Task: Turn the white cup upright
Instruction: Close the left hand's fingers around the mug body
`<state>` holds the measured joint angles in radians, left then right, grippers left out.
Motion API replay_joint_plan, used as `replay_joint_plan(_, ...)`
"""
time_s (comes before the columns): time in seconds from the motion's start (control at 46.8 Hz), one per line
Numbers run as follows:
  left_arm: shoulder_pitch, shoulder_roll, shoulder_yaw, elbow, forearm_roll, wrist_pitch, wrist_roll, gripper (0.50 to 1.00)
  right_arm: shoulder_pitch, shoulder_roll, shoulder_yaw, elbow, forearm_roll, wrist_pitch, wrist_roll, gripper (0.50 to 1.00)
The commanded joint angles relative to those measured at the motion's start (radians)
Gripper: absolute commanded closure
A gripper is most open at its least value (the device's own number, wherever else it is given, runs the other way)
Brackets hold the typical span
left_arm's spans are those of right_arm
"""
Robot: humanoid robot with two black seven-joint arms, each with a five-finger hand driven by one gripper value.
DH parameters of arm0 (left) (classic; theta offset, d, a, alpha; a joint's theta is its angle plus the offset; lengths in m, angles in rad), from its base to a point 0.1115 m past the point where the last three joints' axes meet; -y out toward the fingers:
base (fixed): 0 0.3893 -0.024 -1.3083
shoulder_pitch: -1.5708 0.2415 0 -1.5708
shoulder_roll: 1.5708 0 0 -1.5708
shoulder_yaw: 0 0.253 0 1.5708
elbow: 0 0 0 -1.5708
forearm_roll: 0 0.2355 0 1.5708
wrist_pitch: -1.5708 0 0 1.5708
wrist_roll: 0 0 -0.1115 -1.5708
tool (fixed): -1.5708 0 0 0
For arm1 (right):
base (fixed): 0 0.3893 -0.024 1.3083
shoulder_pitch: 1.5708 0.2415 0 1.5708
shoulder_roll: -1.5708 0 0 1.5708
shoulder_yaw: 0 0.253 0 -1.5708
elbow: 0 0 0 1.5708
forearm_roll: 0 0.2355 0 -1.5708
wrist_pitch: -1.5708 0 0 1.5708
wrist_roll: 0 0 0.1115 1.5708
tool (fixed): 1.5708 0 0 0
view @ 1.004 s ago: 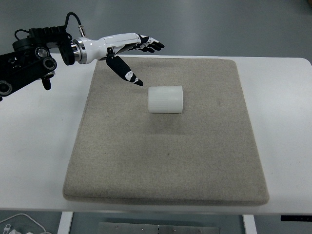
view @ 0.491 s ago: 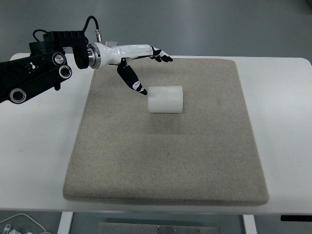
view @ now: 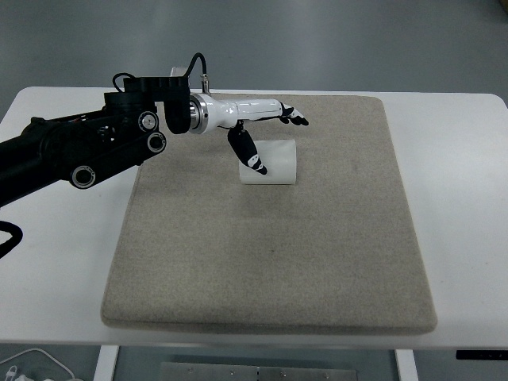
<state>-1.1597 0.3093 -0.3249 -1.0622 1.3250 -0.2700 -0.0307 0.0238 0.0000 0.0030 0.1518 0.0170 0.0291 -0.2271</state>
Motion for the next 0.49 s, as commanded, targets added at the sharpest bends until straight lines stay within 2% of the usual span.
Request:
replay_joint_plan(0.0, 0.015, -0.030, 0.000, 0.004, 0.013, 0.005, 0.017, 0.531, 0.001, 0.000, 0.000, 0.000, 0.000, 0.000, 0.000, 0.570)
replay_joint_plan(0.171, 0.054, -0.056, 0.000, 0.030, 0.085, 0.055, 0.038, 0.531, 0.001, 0.000, 0.000, 0.000, 0.000, 0.000, 0.000, 0.570)
replay_joint_plan(0.47, 0.069, -0.064, -0.002, 0.034, 0.086, 0.061, 0.041, 0.531, 0.001, 0.000, 0.002, 0.000, 0.000, 0.000, 0.000, 0.570)
